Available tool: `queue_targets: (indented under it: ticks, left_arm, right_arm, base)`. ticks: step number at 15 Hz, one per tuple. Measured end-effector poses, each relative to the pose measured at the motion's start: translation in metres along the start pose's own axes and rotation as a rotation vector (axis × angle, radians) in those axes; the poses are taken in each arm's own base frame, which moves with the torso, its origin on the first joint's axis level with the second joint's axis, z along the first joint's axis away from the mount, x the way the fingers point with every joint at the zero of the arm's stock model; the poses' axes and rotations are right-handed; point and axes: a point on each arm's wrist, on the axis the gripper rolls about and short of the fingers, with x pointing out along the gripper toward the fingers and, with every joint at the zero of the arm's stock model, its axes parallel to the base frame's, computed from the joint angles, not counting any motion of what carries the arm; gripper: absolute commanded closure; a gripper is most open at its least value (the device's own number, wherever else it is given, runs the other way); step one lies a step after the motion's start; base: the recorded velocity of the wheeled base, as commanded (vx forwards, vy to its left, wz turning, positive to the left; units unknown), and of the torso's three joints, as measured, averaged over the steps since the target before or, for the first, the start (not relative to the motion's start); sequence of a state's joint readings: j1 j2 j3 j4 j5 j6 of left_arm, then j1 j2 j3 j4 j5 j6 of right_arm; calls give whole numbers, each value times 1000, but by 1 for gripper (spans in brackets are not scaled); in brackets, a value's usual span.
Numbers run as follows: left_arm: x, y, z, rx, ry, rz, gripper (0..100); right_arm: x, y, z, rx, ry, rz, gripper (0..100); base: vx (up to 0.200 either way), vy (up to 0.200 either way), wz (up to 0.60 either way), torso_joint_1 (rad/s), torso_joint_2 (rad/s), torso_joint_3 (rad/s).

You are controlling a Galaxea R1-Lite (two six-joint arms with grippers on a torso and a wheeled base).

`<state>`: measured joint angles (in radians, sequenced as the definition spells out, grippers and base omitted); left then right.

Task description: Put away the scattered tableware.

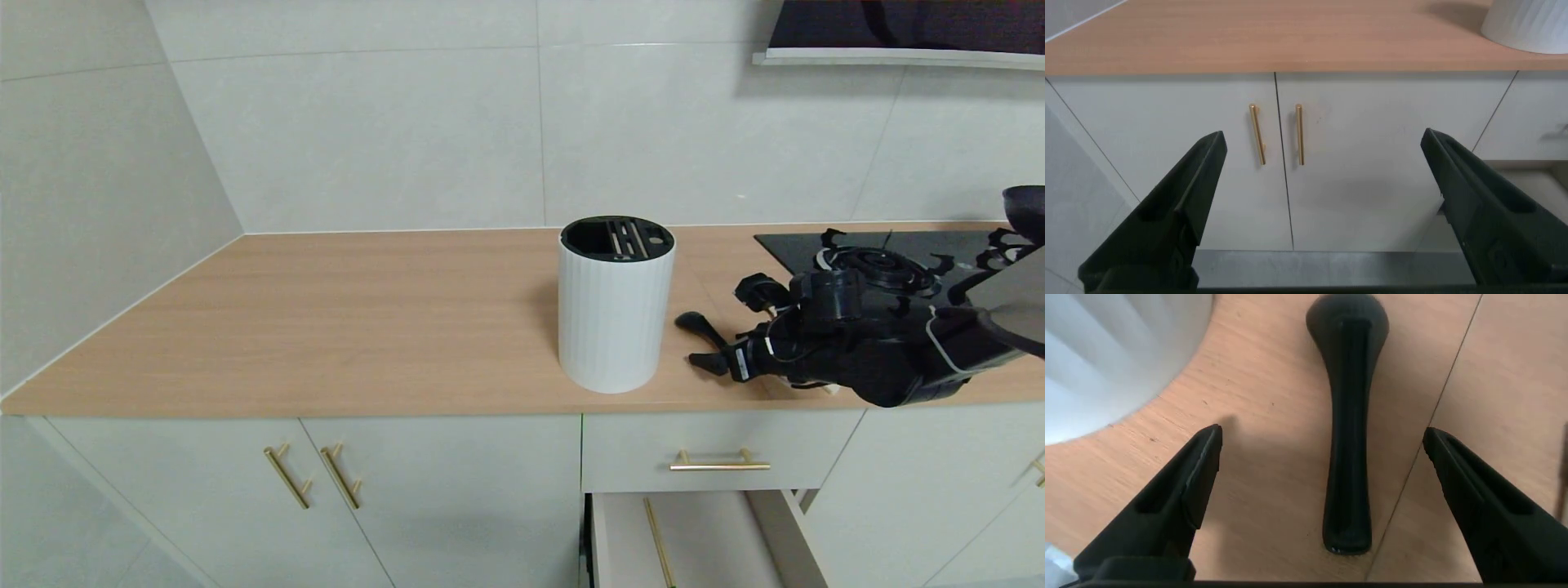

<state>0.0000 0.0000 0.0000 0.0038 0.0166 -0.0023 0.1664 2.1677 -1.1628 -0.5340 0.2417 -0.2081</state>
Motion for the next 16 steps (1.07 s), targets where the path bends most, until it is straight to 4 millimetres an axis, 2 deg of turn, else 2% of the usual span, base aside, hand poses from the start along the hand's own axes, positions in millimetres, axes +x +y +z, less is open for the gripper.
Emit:
queue_targets:
  ticks: [6,7,16]
  left_arm:
    - [0,0,0,0,0,0,0]
    - [0,0,0,0,0,0,0]
    - [0,0,0,0,0,0,0]
  right_arm:
    - [7,-6,-2,3,-15,-19,0]
    - [8,-6,-3,3,-13,-20,100]
    - [11,-8,-1,53,12,-66,100]
  base:
    - [0,0,0,0,0,0]
    - [0,0,0,0,0,0]
    - [0,0,0,0,0,0]
